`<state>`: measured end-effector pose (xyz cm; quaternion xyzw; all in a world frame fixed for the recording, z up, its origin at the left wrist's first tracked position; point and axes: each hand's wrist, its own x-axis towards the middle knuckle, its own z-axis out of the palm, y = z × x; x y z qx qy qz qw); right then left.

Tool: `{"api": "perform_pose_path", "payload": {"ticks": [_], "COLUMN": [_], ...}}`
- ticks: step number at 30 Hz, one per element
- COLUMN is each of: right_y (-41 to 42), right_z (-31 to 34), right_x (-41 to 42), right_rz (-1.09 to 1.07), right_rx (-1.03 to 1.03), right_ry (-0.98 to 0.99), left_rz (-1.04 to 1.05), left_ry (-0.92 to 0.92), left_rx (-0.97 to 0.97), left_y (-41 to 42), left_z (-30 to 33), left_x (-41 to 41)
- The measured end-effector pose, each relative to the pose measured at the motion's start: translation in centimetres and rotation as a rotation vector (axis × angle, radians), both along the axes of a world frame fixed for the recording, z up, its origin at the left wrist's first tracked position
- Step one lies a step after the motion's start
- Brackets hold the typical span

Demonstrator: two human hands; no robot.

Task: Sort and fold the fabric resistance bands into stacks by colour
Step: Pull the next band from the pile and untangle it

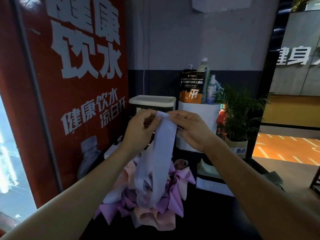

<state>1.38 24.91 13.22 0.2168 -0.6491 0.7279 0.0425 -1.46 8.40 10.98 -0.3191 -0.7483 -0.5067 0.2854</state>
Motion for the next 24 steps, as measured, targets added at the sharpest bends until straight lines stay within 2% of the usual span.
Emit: {"api": "perform_pose_path", "payload": {"ticks": [1, 4, 6, 11, 18, 24], "right_y": [0.2, 0.3, 0.5, 0.9, 1.9, 3.3], "right_z": [0.1, 0.3, 0.6, 1.5, 1.8, 3.2], "right_x": [0.3, 0.2, 0.2, 0.3, 0.3, 1.0], "right_rz": [-0.029, -0.306, -0.383, -0.407, -0.452, -0.508], "right_rx": [0.083, 0.295, 0.281, 0.238, 0.212, 0.168], "right_ry": [0.046, 0.214, 0.231, 0.258, 0.222, 0.276], "left_rz": [0.005, 0.009, -0.026, -0.210, -0.054, -0.152], "left_ry": [-0.020, -0.005, -0.017, -0.175, -0.165, -0.193], "left_rx": [0.022, 0.007, -0.006, -0.024, -0.010, -0.031], "left_y": [0.1, 0.5, 0.8, 1.8, 3.7, 5.2], "left_z": [0.2, 0.7, 1.1, 1.6, 2.0, 3.9], "left_x": [0.0, 0.0, 0.3, 0.8, 0.2, 0.7]}}
